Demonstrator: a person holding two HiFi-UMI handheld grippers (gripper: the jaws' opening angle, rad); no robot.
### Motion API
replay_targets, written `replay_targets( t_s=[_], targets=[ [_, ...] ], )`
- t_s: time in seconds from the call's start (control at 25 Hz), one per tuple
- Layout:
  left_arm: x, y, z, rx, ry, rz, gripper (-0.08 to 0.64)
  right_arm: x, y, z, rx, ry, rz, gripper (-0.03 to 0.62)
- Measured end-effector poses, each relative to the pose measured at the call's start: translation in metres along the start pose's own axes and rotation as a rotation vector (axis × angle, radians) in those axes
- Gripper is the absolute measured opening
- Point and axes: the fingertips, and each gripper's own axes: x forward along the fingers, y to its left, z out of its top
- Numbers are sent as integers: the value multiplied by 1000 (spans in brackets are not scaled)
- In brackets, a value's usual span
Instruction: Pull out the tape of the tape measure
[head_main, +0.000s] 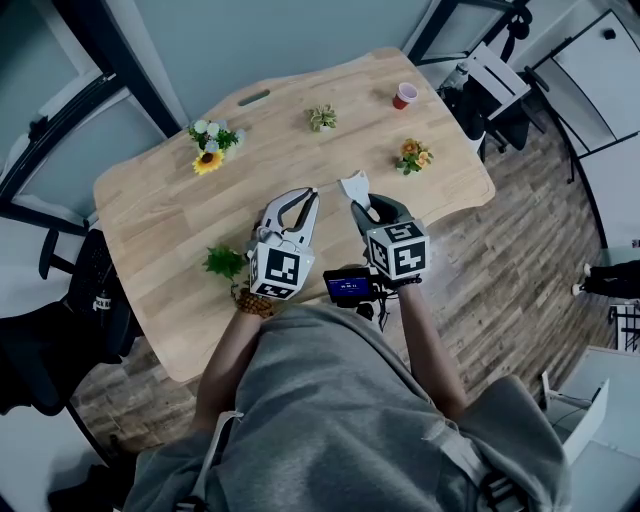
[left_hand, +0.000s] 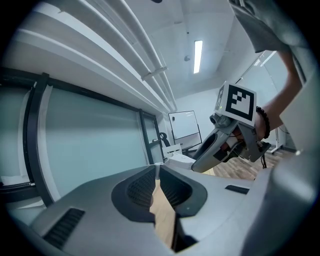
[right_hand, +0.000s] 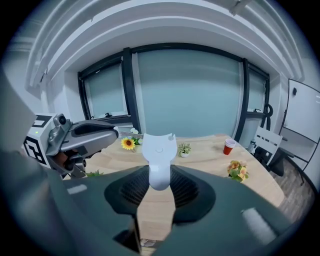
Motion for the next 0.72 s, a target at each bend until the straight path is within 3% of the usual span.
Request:
replay_targets(
  t_s=[0.72],
  targets=[
    [-6,11,-3,-29,2,31,36,-2,-18,-6,36,17,-39,135]
  ],
)
